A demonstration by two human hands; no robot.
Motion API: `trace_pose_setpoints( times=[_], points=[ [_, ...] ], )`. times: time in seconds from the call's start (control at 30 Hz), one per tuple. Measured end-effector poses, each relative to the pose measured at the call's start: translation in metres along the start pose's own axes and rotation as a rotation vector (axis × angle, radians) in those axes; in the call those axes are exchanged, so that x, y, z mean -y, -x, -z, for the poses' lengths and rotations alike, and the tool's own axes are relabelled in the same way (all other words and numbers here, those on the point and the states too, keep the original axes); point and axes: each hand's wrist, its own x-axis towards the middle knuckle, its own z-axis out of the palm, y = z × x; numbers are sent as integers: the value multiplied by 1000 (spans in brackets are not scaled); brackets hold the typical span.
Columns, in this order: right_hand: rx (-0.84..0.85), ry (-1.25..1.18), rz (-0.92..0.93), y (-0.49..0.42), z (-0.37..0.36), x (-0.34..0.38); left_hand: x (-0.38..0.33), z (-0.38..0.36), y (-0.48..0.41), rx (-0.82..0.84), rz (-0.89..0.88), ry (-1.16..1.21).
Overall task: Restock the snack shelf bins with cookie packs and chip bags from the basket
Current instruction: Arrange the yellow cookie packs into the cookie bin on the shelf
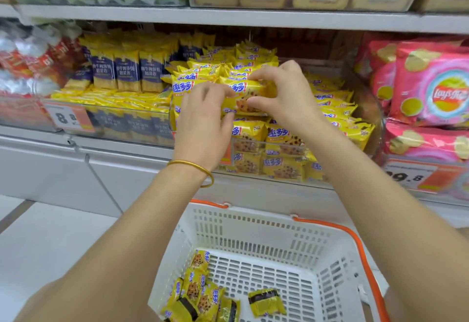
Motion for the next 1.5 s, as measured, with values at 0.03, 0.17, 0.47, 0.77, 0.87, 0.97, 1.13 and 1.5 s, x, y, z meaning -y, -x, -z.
trace_pose_setpoints(
  times=[0.03, 0.17, 0.47, 0.77, 0.87, 0.97, 1.13, 1.5],
  points=[
    [-13, 1, -5, 1, -2, 0, 2, -2, 1, 12, -29, -34],
    [-2, 84, 40, 5, -4, -6, 5, -2, 0, 7, -45, -78],
    [-94, 161, 131, 19, -5, -14, -2, -1, 10, 18, -26, -34],
    [-90, 82, 94, 19, -6, -4, 0, -1, 16, 32, -97, -20],
    [-100, -27, 52, 13, -6, -2, 0, -2, 15, 37, -74, 1],
    [-101, -60, 34, 9, -8, 0, 2, -3, 13, 47, -58, -7],
    [-53, -49, 10, 13, -7, -4, 0, -4, 16, 70, -87, -47],
    [-130, -8, 58, 24, -7, -6, -2, 0, 21, 58, -112, -122]
  ],
)
